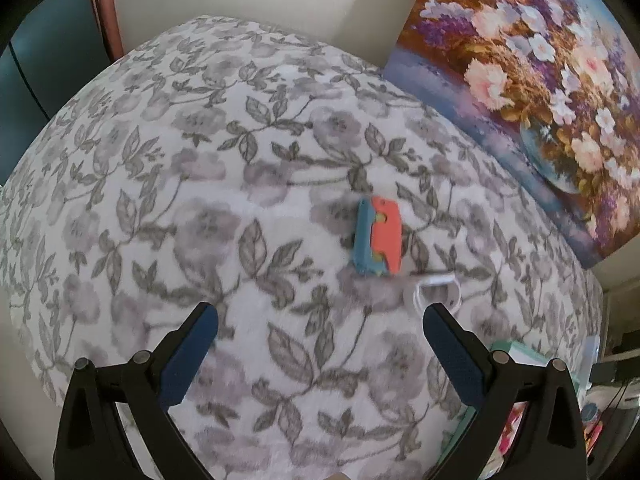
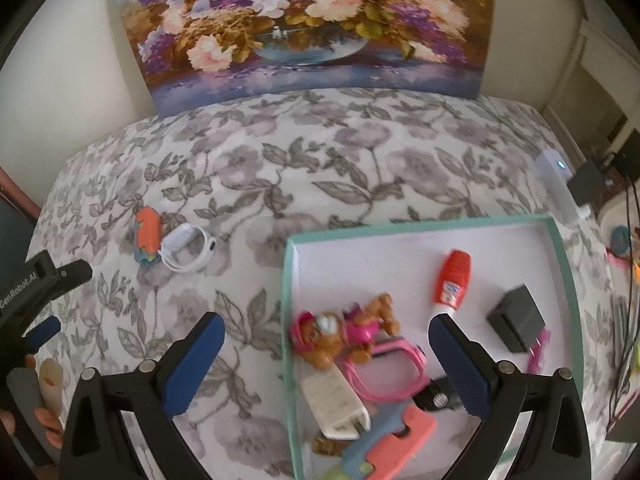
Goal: Organize rigid objects
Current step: 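Grasp the pink-and-blue block with the left gripper while the right grasps the white watch band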
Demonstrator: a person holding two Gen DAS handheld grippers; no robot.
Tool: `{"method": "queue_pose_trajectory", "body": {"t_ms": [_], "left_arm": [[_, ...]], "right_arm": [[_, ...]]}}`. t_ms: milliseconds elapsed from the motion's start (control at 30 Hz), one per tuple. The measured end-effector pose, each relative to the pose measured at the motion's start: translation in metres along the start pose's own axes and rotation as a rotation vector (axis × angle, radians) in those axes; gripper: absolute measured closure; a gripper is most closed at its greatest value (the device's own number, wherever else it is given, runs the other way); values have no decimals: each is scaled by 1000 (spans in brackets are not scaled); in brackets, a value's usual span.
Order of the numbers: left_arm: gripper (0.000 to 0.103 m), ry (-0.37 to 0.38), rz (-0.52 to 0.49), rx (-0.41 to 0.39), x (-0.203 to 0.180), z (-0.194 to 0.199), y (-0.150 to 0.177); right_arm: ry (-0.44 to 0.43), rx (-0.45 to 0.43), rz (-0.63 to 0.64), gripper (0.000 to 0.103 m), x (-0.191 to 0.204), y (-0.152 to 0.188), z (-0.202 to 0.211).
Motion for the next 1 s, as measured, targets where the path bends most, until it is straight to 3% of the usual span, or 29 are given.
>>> {"method": "queue_pose_trajectory", "body": {"t_ms": [333,733,1000], "left_arm": [[1,48,17,19,1,-35,-26],[1,71,9,64,7,-74,-32],[1,113,-32,57,-7,-84,-36]], "right_arm": [[-51,40,65,0,49,-30,-43],[-65,87,249,1,114,-22,-93],[-95,94,277,3,129,-22,-113]]}}
Point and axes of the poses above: each gripper's, at about its wrist camera, not at the fingertips, and z roughly against the way its jaws point, x to its left, y to its underside, the point moved 3 cm from there along -z, roughly the way its jaws point, and after that the axes turned 6 degrees about -x, right-handed, at the moved point
